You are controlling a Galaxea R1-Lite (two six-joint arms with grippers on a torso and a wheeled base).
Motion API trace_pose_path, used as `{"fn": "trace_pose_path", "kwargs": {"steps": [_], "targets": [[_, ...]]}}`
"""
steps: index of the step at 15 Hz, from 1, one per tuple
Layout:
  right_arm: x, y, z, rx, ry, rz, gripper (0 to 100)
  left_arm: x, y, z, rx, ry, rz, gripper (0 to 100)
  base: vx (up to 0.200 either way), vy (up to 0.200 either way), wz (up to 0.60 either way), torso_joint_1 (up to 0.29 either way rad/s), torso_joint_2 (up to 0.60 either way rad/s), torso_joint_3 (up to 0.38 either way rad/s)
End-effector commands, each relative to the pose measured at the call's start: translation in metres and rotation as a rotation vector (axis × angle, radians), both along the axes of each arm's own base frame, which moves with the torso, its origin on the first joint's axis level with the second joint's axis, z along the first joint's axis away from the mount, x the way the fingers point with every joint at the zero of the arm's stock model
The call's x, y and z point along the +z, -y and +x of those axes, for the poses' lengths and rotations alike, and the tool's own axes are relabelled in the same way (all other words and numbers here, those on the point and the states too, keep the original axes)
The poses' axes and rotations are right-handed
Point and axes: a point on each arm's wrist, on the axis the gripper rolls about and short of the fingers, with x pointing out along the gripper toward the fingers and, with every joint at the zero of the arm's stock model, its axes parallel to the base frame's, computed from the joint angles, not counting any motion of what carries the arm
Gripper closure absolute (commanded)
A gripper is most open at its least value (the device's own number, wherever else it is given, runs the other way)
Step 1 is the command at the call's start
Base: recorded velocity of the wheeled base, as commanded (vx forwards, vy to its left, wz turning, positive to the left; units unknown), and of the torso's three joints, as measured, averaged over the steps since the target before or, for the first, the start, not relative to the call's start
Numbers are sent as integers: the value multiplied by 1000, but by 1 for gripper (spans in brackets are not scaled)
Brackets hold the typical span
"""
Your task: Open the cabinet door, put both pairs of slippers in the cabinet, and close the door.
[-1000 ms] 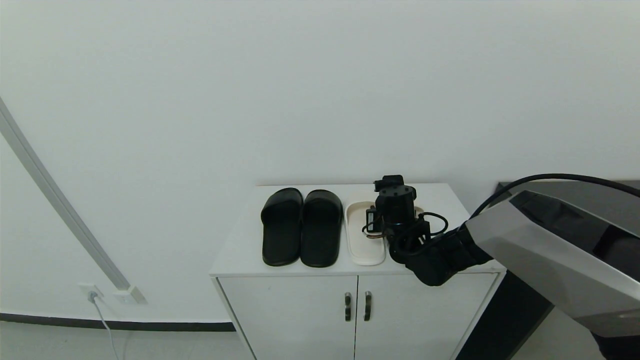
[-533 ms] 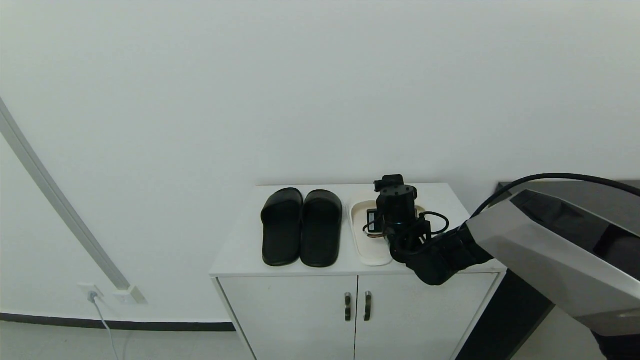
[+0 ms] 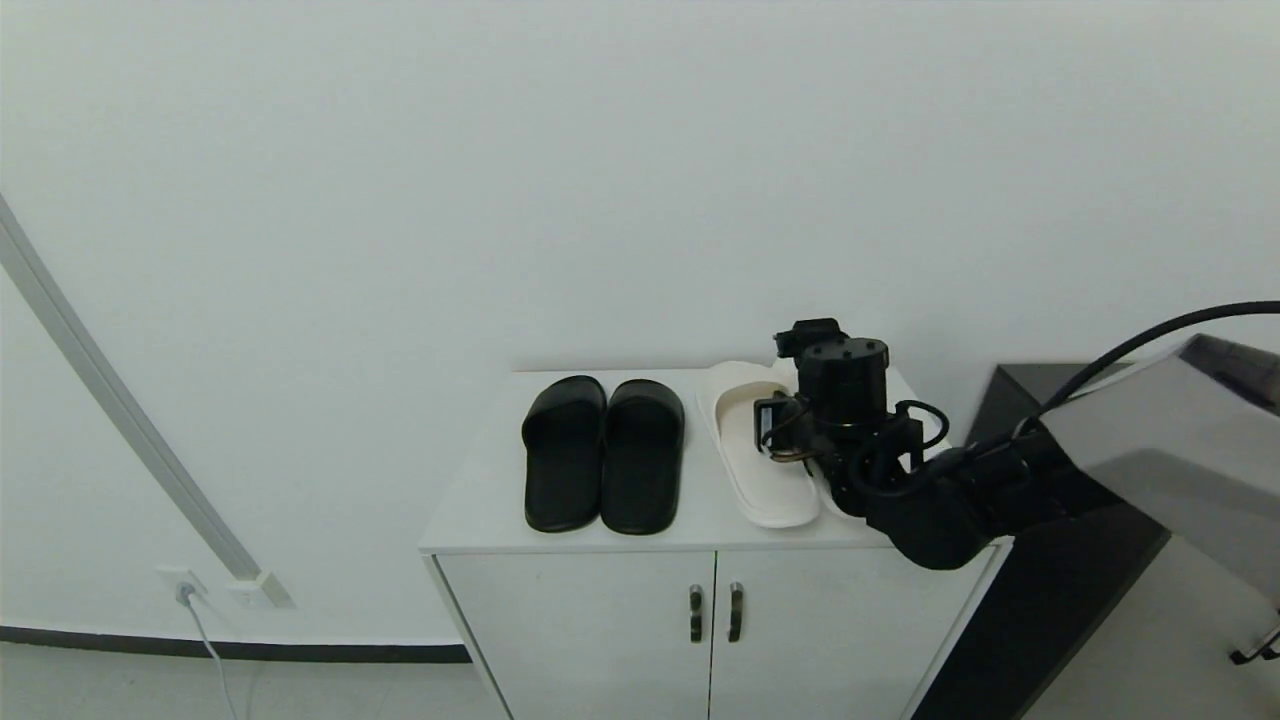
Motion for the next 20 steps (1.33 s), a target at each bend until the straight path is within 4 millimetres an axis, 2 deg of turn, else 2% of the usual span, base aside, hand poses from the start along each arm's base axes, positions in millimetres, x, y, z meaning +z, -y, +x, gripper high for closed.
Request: {"fn": "trace_pose_path", "kwargs": {"steps": [1, 6, 8, 10, 17, 20], "targets": [[36, 17, -44, 113, 25, 14, 100, 0, 0, 0, -1, -1, 0, 100, 0, 0, 0, 0, 0, 0], [50, 38, -124, 412, -17, 30, 100, 0, 0, 0, -1, -1, 0, 100, 0, 0, 0, 0, 0, 0], [46, 47, -156, 518, -45, 25, 100, 0, 0, 0, 1, -1, 3, 100, 0, 0, 0, 0, 0, 0], [48, 47, -174, 600, -42, 27, 100, 0, 0, 0, -1, -1, 3, 100, 0, 0, 0, 0, 0, 0], [36, 49, -184, 672, -90, 12, 100, 0, 0, 0, -1, 0, 1, 100, 0, 0, 0, 0, 0, 0], [35, 49, -184, 672, -93, 12, 100, 0, 0, 0, -1, 0, 1, 100, -200, 0, 0, 7, 2, 2]]}}
